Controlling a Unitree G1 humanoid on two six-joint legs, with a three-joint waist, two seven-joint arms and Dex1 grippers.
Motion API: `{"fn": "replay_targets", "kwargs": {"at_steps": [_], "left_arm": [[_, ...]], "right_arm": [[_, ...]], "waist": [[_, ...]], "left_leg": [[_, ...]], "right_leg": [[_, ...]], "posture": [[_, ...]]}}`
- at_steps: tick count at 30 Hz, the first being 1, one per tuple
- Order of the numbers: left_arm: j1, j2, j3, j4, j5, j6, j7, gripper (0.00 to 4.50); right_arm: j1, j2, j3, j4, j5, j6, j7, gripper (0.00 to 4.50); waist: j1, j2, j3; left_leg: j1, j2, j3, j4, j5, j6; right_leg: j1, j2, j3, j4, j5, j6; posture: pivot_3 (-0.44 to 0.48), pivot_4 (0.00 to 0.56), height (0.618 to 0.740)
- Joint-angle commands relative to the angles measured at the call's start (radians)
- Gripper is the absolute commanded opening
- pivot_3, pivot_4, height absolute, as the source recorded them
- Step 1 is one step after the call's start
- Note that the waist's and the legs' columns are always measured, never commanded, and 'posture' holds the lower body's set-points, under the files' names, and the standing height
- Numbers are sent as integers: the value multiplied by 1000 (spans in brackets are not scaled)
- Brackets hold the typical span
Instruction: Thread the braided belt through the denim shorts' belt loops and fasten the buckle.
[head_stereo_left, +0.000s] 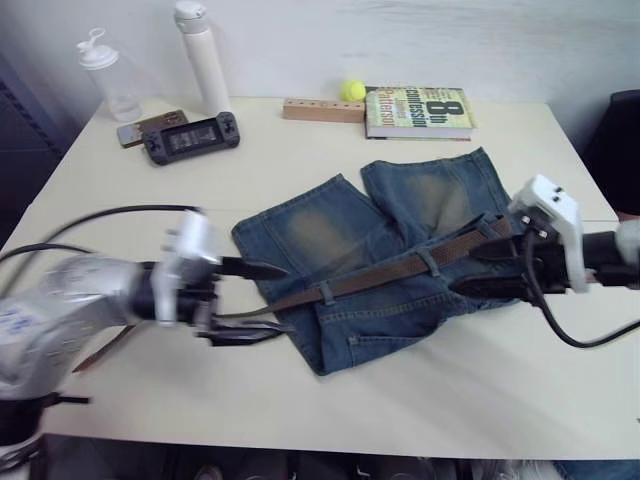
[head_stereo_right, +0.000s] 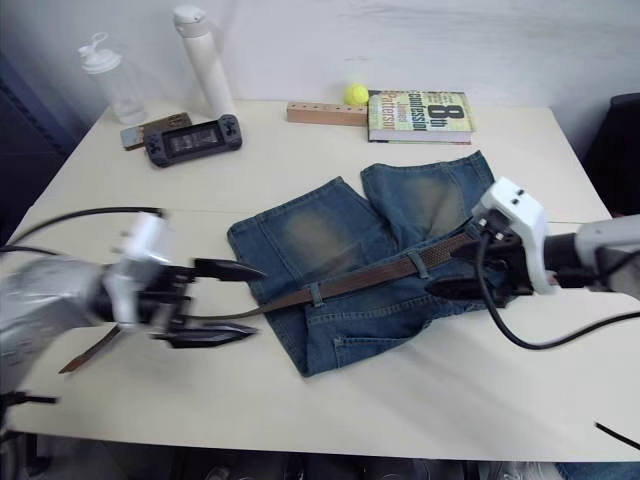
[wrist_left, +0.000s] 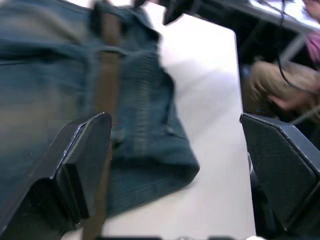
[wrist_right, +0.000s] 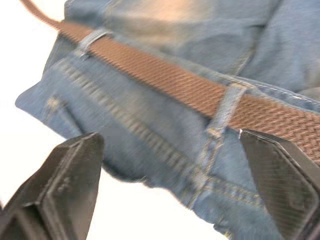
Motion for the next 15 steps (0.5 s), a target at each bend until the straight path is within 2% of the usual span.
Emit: {"fn": "replay_targets", "kwargs": {"at_steps": [1,5,8,10,13,15], "left_arm": [[-95,-114,-235,35,233,-32,70,4500],[-135,-247,-422,146,427,-107,82,4500],[-137,-301,-481,251,516,-157,70,4500],[-136,-305,-515,297,564,-193,29,4500],[-153,-290,-551,361,650,-257,-23,3599],[-176,-260,-567,419,720,-335,-62,2684]], "right_arm": [[82,-53,-221,-68,44,17,57,4436],[353,-104,-547,-167,-12,101,181,4436],[489,-102,-716,-217,-47,145,223,4436],[547,-94,-785,-237,-66,157,232,4436],[596,-84,-843,-269,-62,172,239,4500],[593,-72,-848,-294,-40,181,225,4500]], "waist": [[7,-1,0],[15,-2,1],[20,-3,1],[22,-3,1],[22,-3,1],[22,-3,1]], "left_leg": [[-1,0,0,1,0,0],[-3,0,1,4,-1,2],[-5,2,1,7,-1,3],[-5,2,1,9,-1,3],[-4,2,0,9,-1,3],[-4,2,0,9,-1,2]], "right_leg": [[0,0,0,0,0,0],[0,1,1,-1,1,2],[0,3,2,-1,1,2],[0,3,2,0,1,2],[0,3,3,0,1,2],[0,3,3,0,1,2]], "posture": [[0,150,738],[0,150,738],[0,150,738],[0,150,738],[0,150,738],[0,150,738]]}}
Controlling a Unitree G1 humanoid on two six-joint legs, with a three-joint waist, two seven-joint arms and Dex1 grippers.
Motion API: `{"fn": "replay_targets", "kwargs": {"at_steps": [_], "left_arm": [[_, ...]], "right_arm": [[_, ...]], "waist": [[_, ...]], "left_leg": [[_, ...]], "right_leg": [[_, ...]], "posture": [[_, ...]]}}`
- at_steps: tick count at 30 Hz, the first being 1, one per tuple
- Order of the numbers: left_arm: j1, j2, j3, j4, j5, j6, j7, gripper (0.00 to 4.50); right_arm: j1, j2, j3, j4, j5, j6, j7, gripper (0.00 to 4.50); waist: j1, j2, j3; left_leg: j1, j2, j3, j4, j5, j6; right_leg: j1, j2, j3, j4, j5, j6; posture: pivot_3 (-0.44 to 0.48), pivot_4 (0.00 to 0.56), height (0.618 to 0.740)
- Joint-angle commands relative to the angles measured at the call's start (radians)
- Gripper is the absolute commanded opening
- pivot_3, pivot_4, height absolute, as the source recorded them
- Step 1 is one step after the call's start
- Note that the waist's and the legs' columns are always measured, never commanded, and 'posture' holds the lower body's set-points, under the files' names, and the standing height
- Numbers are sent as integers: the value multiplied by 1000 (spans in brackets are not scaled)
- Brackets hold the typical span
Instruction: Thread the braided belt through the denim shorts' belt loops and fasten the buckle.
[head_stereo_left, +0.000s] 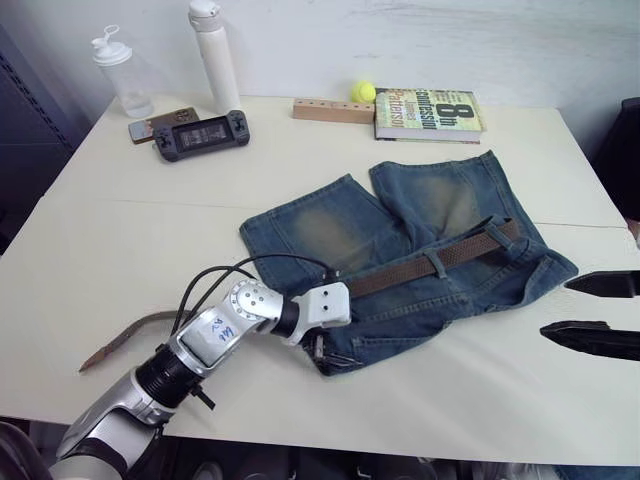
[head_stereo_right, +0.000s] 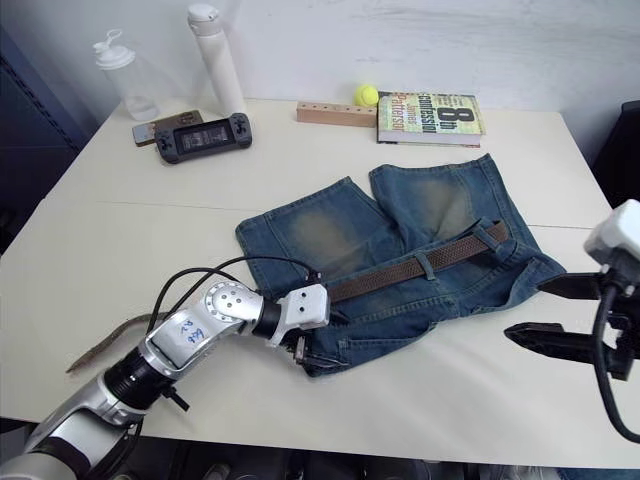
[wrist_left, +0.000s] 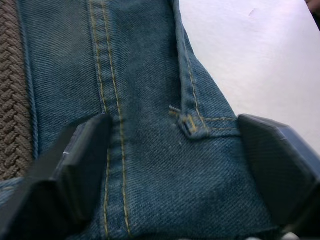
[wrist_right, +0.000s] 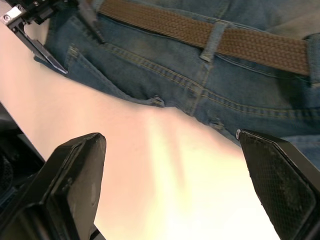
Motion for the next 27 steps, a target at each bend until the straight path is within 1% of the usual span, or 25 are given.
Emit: {"fn": "replay_targets", "kwargs": {"at_steps": [1,2,4,5,6,9,11,14,16,21,23,25,26,27], "left_arm": [[-24,52,-36,91,125,-111,-73,2199],[-36,71,-20,116,132,-151,-103,1691],[-50,104,16,156,132,-209,-156,887],[-54,118,32,174,130,-229,-177,353],[-58,155,51,208,134,-278,-213,36],[-68,221,102,307,132,-402,-294,36],[-79,264,134,401,138,-499,-341,36],[-95,313,214,511,74,-577,-449,36],[-116,347,255,572,67,-634,-507,36],[-145,378,326,676,72,-686,-555,36],[-126,389,348,672,61,-666,-572,36],[-105,390,371,644,35,-612,-585,743],[-100,392,380,637,32,-591,-586,1000],[-96,400,390,633,32,-576,-588,1429]], "right_arm": [[-11,16,-42,-47,25,15,-12,4500],[-15,23,-31,-53,30,10,-23,4500],[-22,31,-9,-55,39,-2,-39,4500],[-25,34,0,-53,43,-8,-45,4500],[-32,37,19,-47,48,-22,-55,4500],[-54,42,71,-28,58,-56,-79,4500],[-72,45,113,-16,66,-84,-93,4500],[-101,44,175,4,75,-124,-109,4500],[-111,33,211,22,71,-152,-113,4500],[-148,20,288,64,65,-205,-134,4500],[-162,21,338,78,42,-247,-153,4500],[-175,17,379,94,33,-271,-164,4500],[-185,14,396,102,38,-276,-165,4500],[-196,11,415,110,46,-277,-163,4500]], "waist": [[-1,-1,0],[-2,-1,0],[-6,-1,0],[-10,-1,0],[-13,-1,0],[-27,-2,0],[-34,-2,0],[-49,-3,1],[-51,-3,1],[-45,-4,2],[-45,-4,2],[-45,-5,2],[-46,-5,2],[-47,-5,2]], "left_leg": [[0,0,0,0,0,0],[0,0,0,0,0,0],[1,0,0,0,0,0],[1,0,0,0,0,0],[2,0,0,0,0,-1],[5,0,0,-1,1,-1],[8,0,0,-1,1,-1],[9,0,0,-2,0,-2],[9,0,0,-2,0,-2],[7,0,-1,-2,0,-2],[6,-1,-1,-2,0,-1],[6,-1,-1,-1,-1,-1],[5,-1,-2,-1,-1,0],[5,-1,-2,-1,-1,0]], "right_leg": [[0,0,0,0,0,0],[0,0,0,0,0,0],[0,0,0,0,0,0],[0,0,0,1,0,0],[0,0,1,1,0,0],[1,1,3,0,0,-1],[1,1,5,1,-1,-1],[1,1,5,1,-1,-1],[0,1,6,2,-1,-2],[-1,0,5,3,-1,-2],[-1,0,5,5,-1,-1],[-1,0,5,6,-1,-1],[-1,0,5,6,-1,-1],[-1,-1,5,6,-1,-1]], "posture": [[0,150,738],[0,150,738],[0,150,738],[0,150,738],[0,150,738],[0,150,738],[0,150,738],[0,150,738],[0,150,738],[0,150,738],[0,150,738],[0,150,738],[0,150,738],[0,150,738]]}}
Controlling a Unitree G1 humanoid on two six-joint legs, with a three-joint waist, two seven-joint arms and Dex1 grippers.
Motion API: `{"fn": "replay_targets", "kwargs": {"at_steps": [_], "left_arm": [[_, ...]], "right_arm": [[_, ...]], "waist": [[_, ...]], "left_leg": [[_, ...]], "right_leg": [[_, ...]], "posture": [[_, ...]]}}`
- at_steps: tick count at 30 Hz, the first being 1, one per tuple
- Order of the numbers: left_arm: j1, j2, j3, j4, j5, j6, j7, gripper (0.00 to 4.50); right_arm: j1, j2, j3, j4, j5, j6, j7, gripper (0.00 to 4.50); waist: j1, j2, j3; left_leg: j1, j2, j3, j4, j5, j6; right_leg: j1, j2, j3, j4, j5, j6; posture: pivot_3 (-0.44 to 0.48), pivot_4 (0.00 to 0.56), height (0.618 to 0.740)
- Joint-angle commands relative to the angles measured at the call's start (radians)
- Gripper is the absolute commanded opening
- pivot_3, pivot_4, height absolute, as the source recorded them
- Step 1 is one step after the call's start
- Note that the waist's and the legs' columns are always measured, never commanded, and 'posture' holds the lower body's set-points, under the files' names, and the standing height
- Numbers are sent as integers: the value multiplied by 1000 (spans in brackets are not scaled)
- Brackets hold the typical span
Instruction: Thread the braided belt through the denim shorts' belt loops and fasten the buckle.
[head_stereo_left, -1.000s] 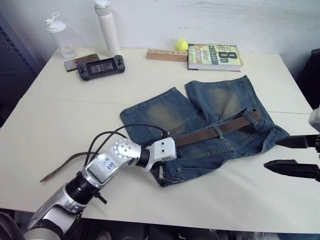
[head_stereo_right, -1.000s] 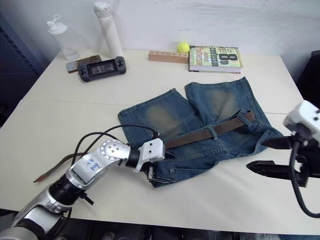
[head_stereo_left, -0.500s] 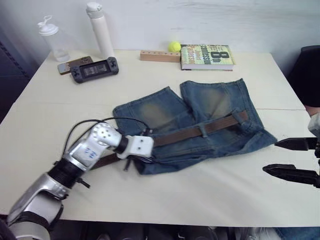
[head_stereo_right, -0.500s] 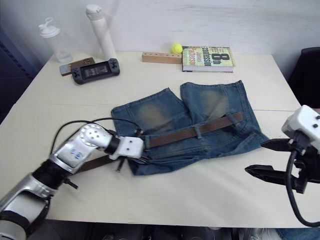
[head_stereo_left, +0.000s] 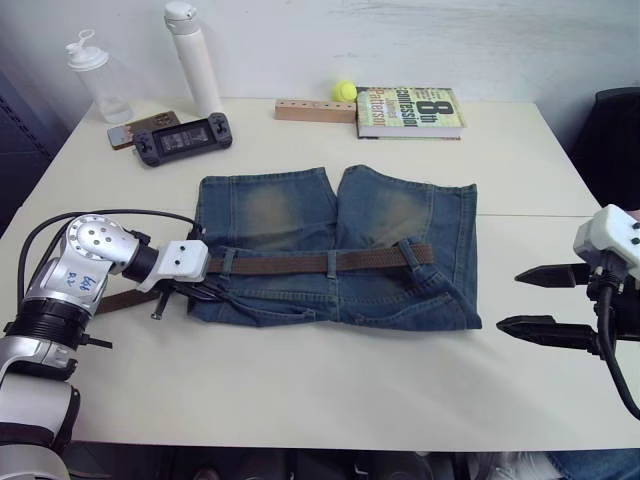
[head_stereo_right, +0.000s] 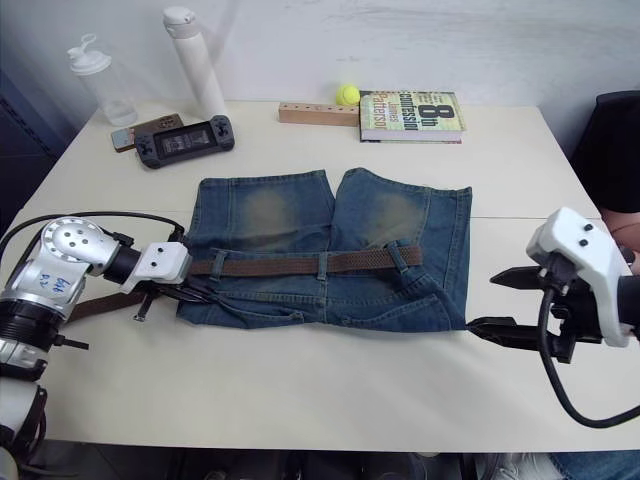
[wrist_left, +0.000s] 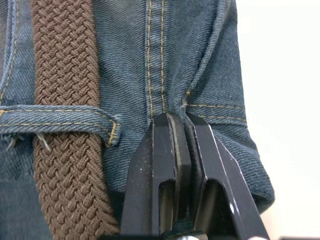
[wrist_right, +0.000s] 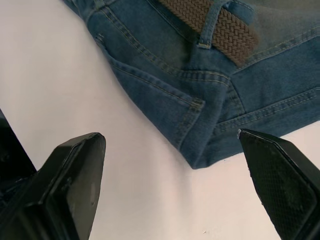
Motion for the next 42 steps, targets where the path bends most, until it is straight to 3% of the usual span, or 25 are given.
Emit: {"fn": "replay_targets", "kwargs": {"at_steps": [1,4,7,11,18,23,28,33,36,42], "left_arm": [[12,38,63,-37,-25,72,-30,1803],[5,61,146,-89,-117,204,-54,3078],[-12,61,268,-222,-319,516,-36,4441],[-61,19,389,-285,-458,792,118,4441],[-162,-69,324,-39,-326,948,328,4441],[-188,-140,228,97,-244,973,320,4441],[-188,-186,193,121,-231,1030,294,4441],[-138,-184,133,74,-176,992,260,4441],[-141,-188,145,83,-172,999,260,3725],[-120,-173,198,2,-223,984,199,1122]], "right_arm": [[-44,-31,39,25,13,-28,0,4500],[-94,-44,78,57,35,-26,11,4500],[-137,-51,121,92,23,-58,14,4500],[-311,4,260,199,0,-89,-68,4500],[-603,190,545,451,-120,-117,-130,4500],[-774,393,650,780,-229,-143,-178,4500],[-787,450,715,866,-253,-174,-66,4500],[-777,518,711,926,-258,-173,-41,4500],[-781,544,665,958,-248,-171,-51,3314],[-728,520,632,848,-262,-299,-1,544]], "waist": [[0,0,0],[0,0,0],[0,-1,0],[0,-1,0],[-3,-1,0],[-1,-3,1],[3,-3,1],[-2,-3,1],[-5,-3,1],[-1,-3,1]], "left_leg": [[0,0,0,0,0,0],[0,0,-1,0,0,0],[-1,0,-2,0,0,0],[-2,0,-3,1,0,0],[0,-1,-2,2,0,-1],[-5,-2,0,6,0,-1],[-34,-3,-5,21,1,0],[-33,-4,-4,22,1,1],[-31,-4,-3,21,1,1],[-31,-4,-2,21,1,0]], "right_leg": [[0,0,0,0,0,0],[0,0,0,0,0,0],[0,0,-1,0,0,0],[0,-1,-1,0,0,0],[-1,0,-1,3,0,0],[-7,0,-1,7,0,0],[-34,-1,-5,22,0,0],[-32,-2,-5,21,0,1],[-31,-2,-3,21,0,1],[-32,-2,-3,21,0,1]], "posture": [[0,150,738],[0,150,738],[0,150,738],[0,150,738],[0,150,738],[0,150,738],[0,150,738],[0,150,738],[0,150,738],[0,150,738]]}}
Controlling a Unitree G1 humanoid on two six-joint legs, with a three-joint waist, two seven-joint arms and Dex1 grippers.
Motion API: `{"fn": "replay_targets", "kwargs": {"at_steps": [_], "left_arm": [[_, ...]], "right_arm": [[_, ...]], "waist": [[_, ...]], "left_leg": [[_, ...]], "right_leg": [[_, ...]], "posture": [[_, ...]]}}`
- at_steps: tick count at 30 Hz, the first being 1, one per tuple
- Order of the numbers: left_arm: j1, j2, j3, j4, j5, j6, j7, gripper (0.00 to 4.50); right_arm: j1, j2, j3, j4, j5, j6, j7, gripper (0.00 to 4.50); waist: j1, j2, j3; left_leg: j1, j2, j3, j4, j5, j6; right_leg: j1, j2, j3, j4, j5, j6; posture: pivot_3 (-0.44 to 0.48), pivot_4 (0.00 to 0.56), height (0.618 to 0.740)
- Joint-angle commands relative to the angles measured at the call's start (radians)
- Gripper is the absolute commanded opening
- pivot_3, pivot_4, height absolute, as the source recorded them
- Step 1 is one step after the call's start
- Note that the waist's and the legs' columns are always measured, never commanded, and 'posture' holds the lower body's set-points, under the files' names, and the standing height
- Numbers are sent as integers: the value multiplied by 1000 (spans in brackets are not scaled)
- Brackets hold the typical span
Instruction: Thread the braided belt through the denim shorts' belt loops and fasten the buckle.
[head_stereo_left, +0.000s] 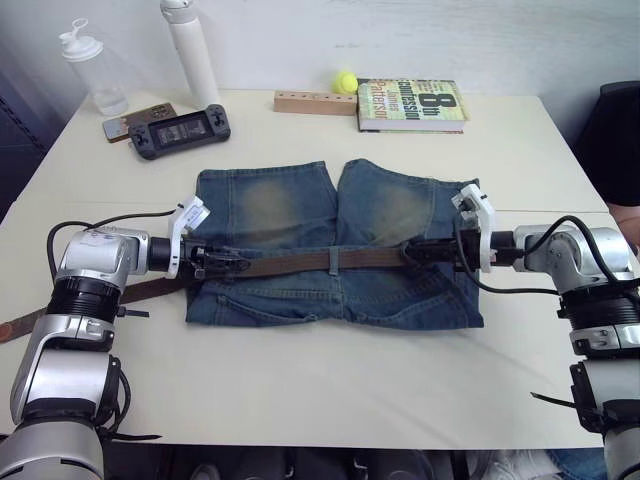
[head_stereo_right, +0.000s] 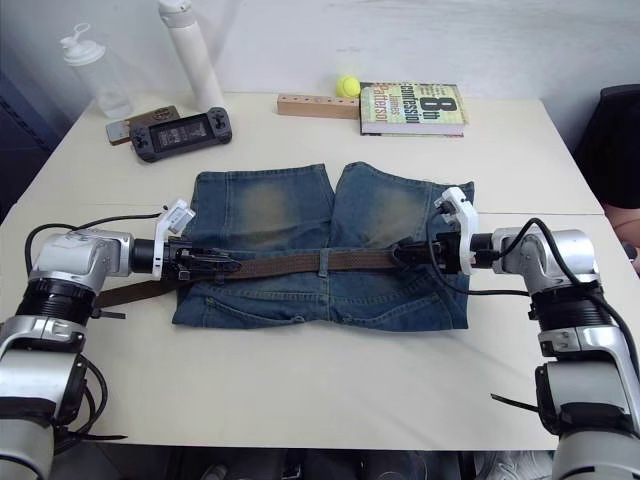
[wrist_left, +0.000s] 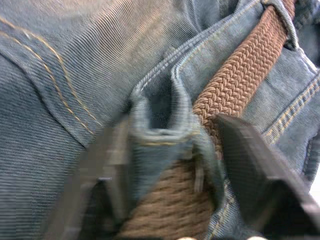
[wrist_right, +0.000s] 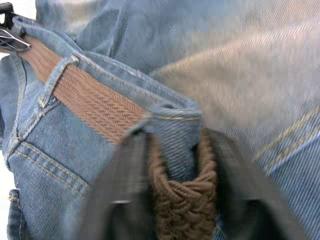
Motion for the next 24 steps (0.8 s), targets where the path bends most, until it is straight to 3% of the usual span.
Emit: {"fn": "replay_targets", "kwargs": {"at_steps": [1,3,7,12,13,15,17,19,24], "left_arm": [[26,19,70,-103,-53,-50,-48,649],[75,13,105,-175,-57,-157,-50,60],[253,-17,190,-407,-121,-328,-87,57],[483,-59,272,-654,-110,-634,-63,57],[550,-42,263,-689,-72,-758,-105,57],[656,-20,261,-723,-32,-962,-175,57],[728,-10,275,-727,-15,-1087,-195,57],[820,-3,312,-714,-10,-1183,-200,57],[980,49,286,-647,1,-1449,-279,57]], "right_arm": [[57,-47,-62,-157,1,-125,52,362],[135,-76,-90,-273,-12,-225,72,363],[353,-114,-176,-510,-50,-423,70,363],[705,-63,-349,-675,-208,-908,11,363],[797,-43,-386,-692,-239,-1047,26,363],[948,7,-456,-706,-279,-1284,30,363],[1055,54,-524,-691,-279,-1426,21,363],[1196,79,-593,-600,-281,-1685,69,363],[1386,31,-559,-426,-322,-2155,99,363]], "waist": [[1,0,0],[2,0,0],[5,0,0],[24,0,0],[26,0,0],[27,0,0],[28,0,0],[27,0,0],[20,1,-1]], "left_leg": [[0,0,0,0,0,0],[0,0,-1,0,0,0],[0,0,-1,-1,0,0],[2,0,-2,-1,0,0],[2,0,-2,-1,-1,0],[4,0,-1,-2,-1,0],[10,0,-1,-4,-1,0],[22,0,-1,-11,-2,0],[52,2,0,-25,-12,1]], "right_leg": [[0,0,0,0,0,0],[0,0,0,0,0,0],[0,0,0,-1,0,0],[4,0,0,-4,0,0],[5,0,0,-4,0,0],[7,0,0,-5,0,1],[14,0,0,-7,0,0],[26,0,-1,-16,0,1],[55,1,1,-37,0,2]], "posture": [[0,150,738],[0,150,738],[0,150,738],[0,150,738],[0,150,738],[0,150,738],[0,150,738],[0,150,738],[0,150,738]]}}
